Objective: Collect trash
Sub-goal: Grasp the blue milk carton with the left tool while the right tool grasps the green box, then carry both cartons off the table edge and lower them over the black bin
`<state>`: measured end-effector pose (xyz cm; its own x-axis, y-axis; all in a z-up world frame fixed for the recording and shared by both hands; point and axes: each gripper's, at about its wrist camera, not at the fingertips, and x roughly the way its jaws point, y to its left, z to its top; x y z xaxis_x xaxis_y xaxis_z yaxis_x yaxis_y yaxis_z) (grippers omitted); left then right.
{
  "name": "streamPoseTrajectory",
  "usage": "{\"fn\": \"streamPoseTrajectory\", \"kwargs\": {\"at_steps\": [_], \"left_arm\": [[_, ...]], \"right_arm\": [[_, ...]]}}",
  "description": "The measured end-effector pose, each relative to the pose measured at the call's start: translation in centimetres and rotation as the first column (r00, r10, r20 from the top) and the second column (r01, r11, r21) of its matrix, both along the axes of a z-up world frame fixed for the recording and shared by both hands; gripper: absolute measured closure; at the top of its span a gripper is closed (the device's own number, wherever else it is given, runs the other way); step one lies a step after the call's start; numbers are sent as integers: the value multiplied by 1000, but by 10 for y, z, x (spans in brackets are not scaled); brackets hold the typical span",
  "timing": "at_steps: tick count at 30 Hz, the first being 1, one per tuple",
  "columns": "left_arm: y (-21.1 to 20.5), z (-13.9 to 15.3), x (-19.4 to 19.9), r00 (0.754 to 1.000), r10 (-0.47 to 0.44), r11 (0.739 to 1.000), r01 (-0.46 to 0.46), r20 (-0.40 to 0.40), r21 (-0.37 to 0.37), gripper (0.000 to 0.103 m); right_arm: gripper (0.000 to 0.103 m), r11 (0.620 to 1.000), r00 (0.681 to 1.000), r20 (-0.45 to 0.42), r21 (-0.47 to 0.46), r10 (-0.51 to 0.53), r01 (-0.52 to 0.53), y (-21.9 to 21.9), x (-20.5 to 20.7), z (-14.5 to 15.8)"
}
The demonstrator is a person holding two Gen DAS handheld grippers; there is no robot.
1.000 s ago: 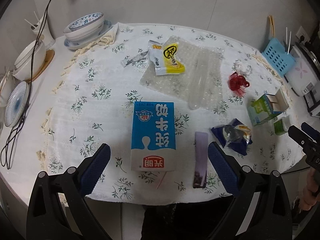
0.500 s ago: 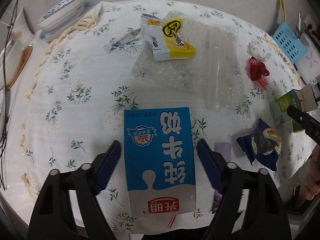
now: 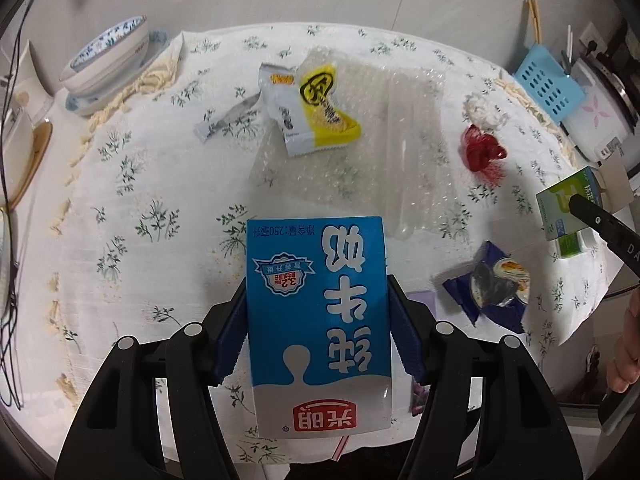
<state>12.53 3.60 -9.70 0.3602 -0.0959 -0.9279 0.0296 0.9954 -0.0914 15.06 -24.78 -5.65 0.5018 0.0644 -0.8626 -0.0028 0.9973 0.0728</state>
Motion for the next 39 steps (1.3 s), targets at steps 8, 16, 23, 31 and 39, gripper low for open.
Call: {"fn": "streamPoseTrajectory", "kwargs": {"at_steps": [8, 16, 23, 31, 39], "left_arm": [[-11, 40, -25, 996, -30, 999, 32, 84, -24, 41], [-35, 64, -66, 992, -15, 999, 21, 123, -46, 41], [-57, 73, -106, 990, -13, 998, 21, 138, -57, 41], [-76, 75, -139, 989, -5, 998, 15, 149, -66, 41], [-91, 68, -165, 990, -3, 997, 13, 140, -74, 41]], "right_arm": [[58, 999, 998, 68, 39, 1, -3, -8, -32, 43], [58, 997, 993, 101, 53, 56, -62, -22, -75, 65], [58, 994, 992, 95, 67, 77, -84, -41, -115, 68], [58, 991, 990, 90, 72, 109, -116, -57, -148, 63], [58, 987, 988, 71, 70, 138, -143, -65, -176, 53]]}}
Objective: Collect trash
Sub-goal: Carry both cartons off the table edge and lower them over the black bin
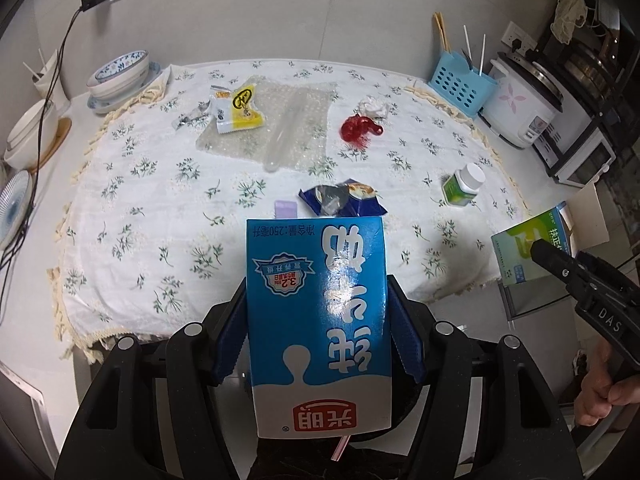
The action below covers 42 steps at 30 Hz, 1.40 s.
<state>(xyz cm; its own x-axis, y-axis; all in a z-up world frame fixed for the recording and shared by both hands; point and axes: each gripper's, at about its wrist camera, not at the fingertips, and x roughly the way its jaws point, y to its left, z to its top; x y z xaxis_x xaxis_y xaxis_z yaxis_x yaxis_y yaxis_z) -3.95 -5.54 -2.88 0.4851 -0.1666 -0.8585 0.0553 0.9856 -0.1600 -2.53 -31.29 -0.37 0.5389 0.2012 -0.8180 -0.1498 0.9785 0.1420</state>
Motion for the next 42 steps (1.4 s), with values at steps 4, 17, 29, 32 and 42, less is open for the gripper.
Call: {"fn": "streamPoseTrajectory", "kwargs": {"at_steps": [4, 17, 29, 32, 42], "left_arm": [[-7, -5, -11, 1000, -4, 1000, 4, -5, 1, 41], [-19, -43, -36, 999, -12, 1000, 12, -36, 3, 41], [-33, -88, -51, 997, -43, 998, 45, -58, 39, 41], [-38, -99, -54, 996, -58, 997, 60, -62, 40, 41], [-46, -146, -56, 991, -69, 996, 75, -112, 55, 41]], "right_arm": [[58, 1000, 1000, -12, -7, 9, -9, -3, -9, -7], [58, 1000, 997, -81, -27, 8, -11, -10, -40, -48], [58, 999, 988, -155, -43, -7, 1, -18, -55, -101], [58, 999, 984, -179, -54, -6, -3, -18, -59, -119], [58, 997, 971, -238, -77, -11, -8, -23, -67, -169]]}}
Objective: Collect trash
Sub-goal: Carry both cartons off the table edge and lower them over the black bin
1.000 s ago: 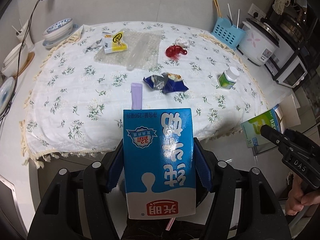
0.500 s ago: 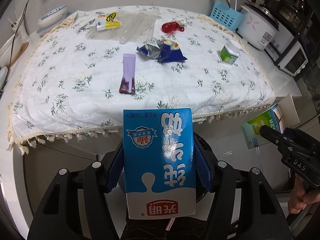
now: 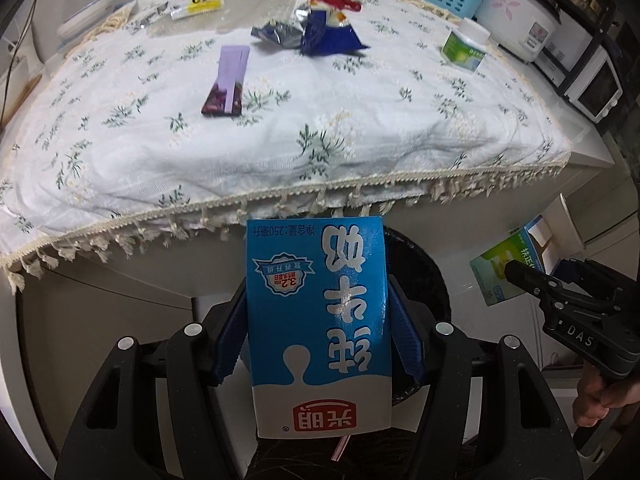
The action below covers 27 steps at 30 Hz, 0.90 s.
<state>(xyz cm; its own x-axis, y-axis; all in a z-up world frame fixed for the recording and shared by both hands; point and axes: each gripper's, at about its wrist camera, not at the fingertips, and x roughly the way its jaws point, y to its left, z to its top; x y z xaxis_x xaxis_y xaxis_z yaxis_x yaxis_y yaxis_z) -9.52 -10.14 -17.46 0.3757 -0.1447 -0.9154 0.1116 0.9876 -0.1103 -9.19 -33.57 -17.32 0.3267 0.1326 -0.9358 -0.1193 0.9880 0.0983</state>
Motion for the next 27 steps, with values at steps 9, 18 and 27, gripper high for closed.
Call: {"fn": "streamPoseTrajectory", "kwargs": {"at_steps": [9, 18, 27], "left_arm": [[-10, -29, 5, 1000, -27, 998, 28, -13, 58, 41], [-22, -52, 10, 998, -44, 997, 46, -40, 57, 41], [-47, -78, 12, 994, -85, 995, 89, -75, 55, 41]], "right_arm": [[58, 1000, 1000, -17, -2, 6, -6, -2, -1, -25], [58, 1000, 999, -36, 4, -31, 31, -17, -6, -37], [58, 998, 998, -30, -13, -55, 54, -43, -22, -28]]}}
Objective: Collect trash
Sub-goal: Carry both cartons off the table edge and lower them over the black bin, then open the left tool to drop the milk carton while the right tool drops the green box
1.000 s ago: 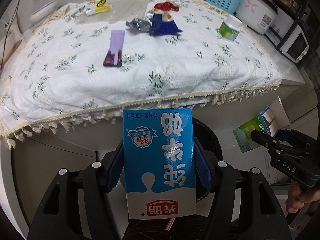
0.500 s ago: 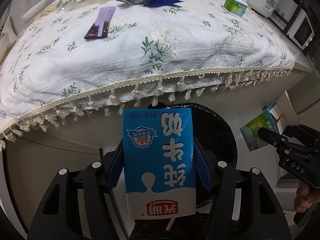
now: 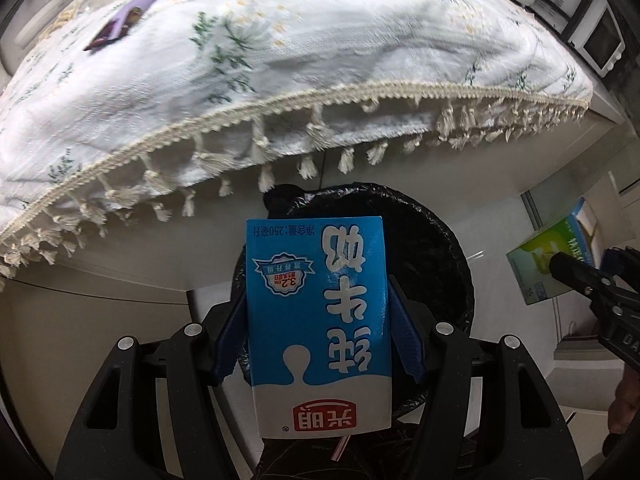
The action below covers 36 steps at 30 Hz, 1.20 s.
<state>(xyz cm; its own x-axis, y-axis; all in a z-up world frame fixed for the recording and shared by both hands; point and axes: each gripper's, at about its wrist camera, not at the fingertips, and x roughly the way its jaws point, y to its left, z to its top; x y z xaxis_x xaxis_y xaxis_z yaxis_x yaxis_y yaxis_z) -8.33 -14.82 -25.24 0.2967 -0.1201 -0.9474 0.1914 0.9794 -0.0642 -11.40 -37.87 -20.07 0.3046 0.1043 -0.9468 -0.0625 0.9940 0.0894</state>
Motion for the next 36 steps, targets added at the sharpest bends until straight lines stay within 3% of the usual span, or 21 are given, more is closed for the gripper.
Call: {"fn": "streamPoseTrajectory", "kwargs": {"at_steps": [11, 14, 21, 36], "left_arm": [[-29, -19, -2, 999, -36, 999, 36, -22, -13, 38], [-26, -12, -3, 1000, -21, 1000, 21, -1, -15, 22], [-6, 6, -3, 999, 27, 999, -26, 36, -36, 7], [60, 26, -8, 986, 152, 988, -149, 64, -48, 6]], "right_arm": [[58, 999, 999, -19, -4, -49, 48, -21, -15, 7], [58, 999, 998, -19, -1, -52, 52, -21, -14, 6], [58, 999, 999, -23, 13, -32, 32, -6, 0, -1], [58, 994, 994, -26, 41, 107, -106, 56, 37, -12]]}}
